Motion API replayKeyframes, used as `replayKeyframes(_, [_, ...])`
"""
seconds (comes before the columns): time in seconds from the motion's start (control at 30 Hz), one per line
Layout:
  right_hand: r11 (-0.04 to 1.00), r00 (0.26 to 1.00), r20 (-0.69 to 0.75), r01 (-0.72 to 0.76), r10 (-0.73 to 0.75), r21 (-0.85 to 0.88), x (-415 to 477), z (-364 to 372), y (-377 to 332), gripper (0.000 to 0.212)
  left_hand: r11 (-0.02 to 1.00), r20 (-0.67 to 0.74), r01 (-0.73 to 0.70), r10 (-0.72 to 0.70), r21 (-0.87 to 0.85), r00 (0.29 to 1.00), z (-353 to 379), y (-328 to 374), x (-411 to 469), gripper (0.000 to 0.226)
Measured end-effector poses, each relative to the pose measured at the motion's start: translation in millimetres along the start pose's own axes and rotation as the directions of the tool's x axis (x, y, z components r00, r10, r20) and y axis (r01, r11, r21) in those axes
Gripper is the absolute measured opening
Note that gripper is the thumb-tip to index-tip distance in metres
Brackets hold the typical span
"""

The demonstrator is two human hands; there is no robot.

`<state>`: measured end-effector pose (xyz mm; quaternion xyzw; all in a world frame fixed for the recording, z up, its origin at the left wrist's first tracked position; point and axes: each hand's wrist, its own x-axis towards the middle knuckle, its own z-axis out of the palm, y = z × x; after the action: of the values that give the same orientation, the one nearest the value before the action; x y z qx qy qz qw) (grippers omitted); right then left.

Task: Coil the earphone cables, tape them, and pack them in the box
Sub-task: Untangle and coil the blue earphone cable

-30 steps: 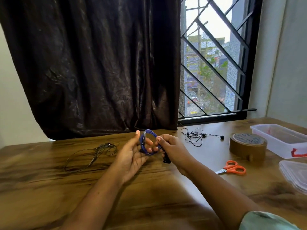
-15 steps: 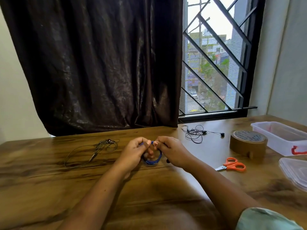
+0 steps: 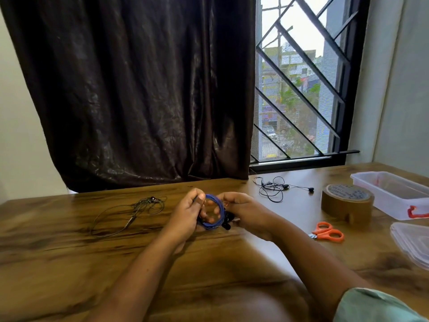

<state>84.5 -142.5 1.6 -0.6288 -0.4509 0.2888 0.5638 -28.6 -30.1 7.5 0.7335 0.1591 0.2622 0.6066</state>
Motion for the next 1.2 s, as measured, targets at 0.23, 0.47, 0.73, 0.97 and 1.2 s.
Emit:
replayKeyframes(0.23, [0.997, 1.000, -0.027, -0.009, 0.007, -0.079, -2, -1, 4, 0.017, 0.999, 0.035, -0.047, 0.046, 0.012, 0.998, 0, -6, 4, 0.025])
replayKeyframes(0.47, [0.999, 0.997, -0.070, -0.007, 0.011, 0.051, 0, 17, 4, 0.016, 0.979, -0.061, -0.152, 0.161, 0.134, 0.985, -1, -12, 9, 0.023])
replayKeyframes(0.73, [0.872, 0.996, 0.058, -0.088, 0.068, 0.481, -5, 17, -8, 0.025, 0.919, -0.127, -0.215, 0.270, 0.332, 0.955, -2, -14, 9, 0.022])
replayKeyframes(0.97, [0.913, 0.996, -0.034, -0.058, 0.078, 0.404, -2, 27, -6, 0.030, 0.875, -0.108, -0.229, 0.301, 0.426, 0.947, -3, -14, 7, 0.019])
replayKeyframes(1.2, [0.989, 0.974, -0.219, 0.082, -0.053, 0.127, -4, 30, -3, 0.058, 0.886, -0.086, -0.243, 0.299, 0.395, 0.950, -1, -16, 7, 0.018])
